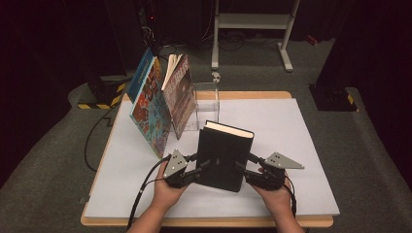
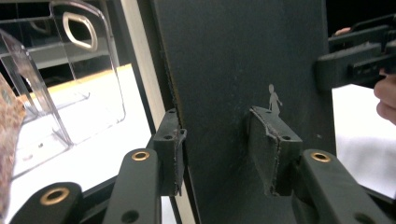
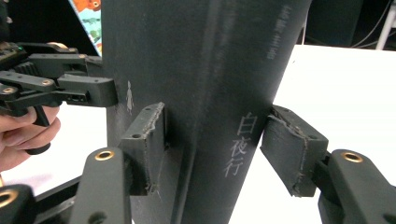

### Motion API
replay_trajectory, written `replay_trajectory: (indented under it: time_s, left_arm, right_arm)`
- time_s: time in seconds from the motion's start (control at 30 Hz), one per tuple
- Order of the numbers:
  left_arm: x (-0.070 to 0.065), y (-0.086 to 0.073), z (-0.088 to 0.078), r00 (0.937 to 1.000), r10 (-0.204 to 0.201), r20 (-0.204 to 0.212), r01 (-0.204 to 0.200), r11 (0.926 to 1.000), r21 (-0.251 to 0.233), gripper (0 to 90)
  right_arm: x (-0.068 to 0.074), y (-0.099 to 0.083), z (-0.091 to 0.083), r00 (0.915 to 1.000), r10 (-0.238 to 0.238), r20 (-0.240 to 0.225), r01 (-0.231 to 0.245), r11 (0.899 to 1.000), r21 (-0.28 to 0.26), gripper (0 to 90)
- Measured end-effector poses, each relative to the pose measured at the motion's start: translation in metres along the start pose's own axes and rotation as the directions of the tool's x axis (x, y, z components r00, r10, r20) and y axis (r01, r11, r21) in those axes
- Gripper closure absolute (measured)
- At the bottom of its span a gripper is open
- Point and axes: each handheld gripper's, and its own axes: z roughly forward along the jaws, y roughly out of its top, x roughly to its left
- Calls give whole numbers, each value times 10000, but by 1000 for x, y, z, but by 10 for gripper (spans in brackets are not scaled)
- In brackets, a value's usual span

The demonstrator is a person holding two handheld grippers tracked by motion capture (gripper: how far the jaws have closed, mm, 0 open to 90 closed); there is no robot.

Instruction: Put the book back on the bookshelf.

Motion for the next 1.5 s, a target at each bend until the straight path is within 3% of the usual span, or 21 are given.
replay_trajectory:
  time_s: [0.23,0.37,0.43,0.53,0.67,0.77,0.87,0.97,1.07,1.13,1.2,1.27,1.37,1.43,1.5]
  left_arm:
    - [-8,-13,-16,9999,153,-47,-153,9999,50,598]
    - [-8,-24,-23,9999,-115,9,115,9996,265,555]
    - [-5,-29,-26,9995,-296,52,293,9986,433,544]
    - [1,-34,-32,9988,-487,67,482,9970,611,529]
    - [6,-37,-40,9997,-217,-92,223,9969,753,512]
    - [15,-39,-48,9990,-347,-273,367,9964,769,497]
    - [23,-42,-52,9967,-677,-456,704,9956,611,496]
    - [24,-45,-52,9959,-730,-541,762,9953,595,494]
    - [27,-45,-54,9952,-732,-646,769,9954,575,482]
    - [33,-46,-60,9924,-826,-909,885,9942,619,470]
    - [42,-49,-65,9866,-1188,-1117,1269,9896,679,462]
    - [51,-52,-70,9805,-1404,-1372,1523,9851,803,450]
    - [61,-55,-79,9732,-1605,-1646,1747,9817,757,443]
    - [69,-57,-85,9671,-1840,-1757,1988,9775,709,439]
    - [77,-59,-90,9589,-1988,-2025,2184,9727,789,429]
  right_arm:
    - [14,-6,-10,9993,-276,-258,271,9994,-204,395]
    - [18,-9,-14,9984,-192,-534,181,9996,-217,334]
    - [17,-9,-11,9966,-121,-809,120,9999,-18,267]
    - [17,-9,-2,9932,-149,-1155,182,9995,276,243]
    - [19,-3,8,9927,-260,-1181,319,9983,487,209]
    - [16,-1,10,9938,-218,-1087,277,9982,530,287]
    - [15,-5,5,9938,-517,-988,552,9979,328,383]
    - [22,-8,1,9898,-1074,-935,1095,9939,166,396]
    - [27,-10,-2,9876,-1102,-1120,1115,9938,45,380]
    - [29,-8,-3,9856,-1101,-1282,1097,9939,-103,338]
    - [33,-4,-2,9826,-1199,-1417,1179,9928,-221,295]
    - [36,1,2,9797,-1313,-1518,1292,9913,-240,297]
    - [38,8,7,9819,-1268,-1408,1249,9919,-224,241]
    - [40,15,10,9796,-1302,-1529,1288,9915,-189,256]
    - [42,20,10,9707,-1795,-1595,1781,9837,-232,333]
